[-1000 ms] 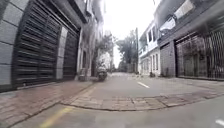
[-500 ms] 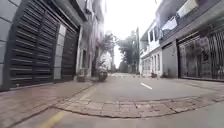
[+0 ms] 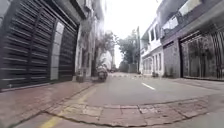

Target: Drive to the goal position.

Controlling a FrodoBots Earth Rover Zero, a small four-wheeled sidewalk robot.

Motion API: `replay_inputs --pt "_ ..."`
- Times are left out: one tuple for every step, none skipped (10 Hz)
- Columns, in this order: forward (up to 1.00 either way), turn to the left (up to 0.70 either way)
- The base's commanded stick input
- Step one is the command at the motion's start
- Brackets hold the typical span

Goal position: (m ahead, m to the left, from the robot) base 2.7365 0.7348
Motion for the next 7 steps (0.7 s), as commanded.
replay_inputs --pt "0.50 -0.42" --pt "0.50 -0.50" --pt "0.50 -0.27" --pt "0.50 0.00" --pt "0.50 0.00" --pt "0.50 0.00" --pt "0.50 0.00"
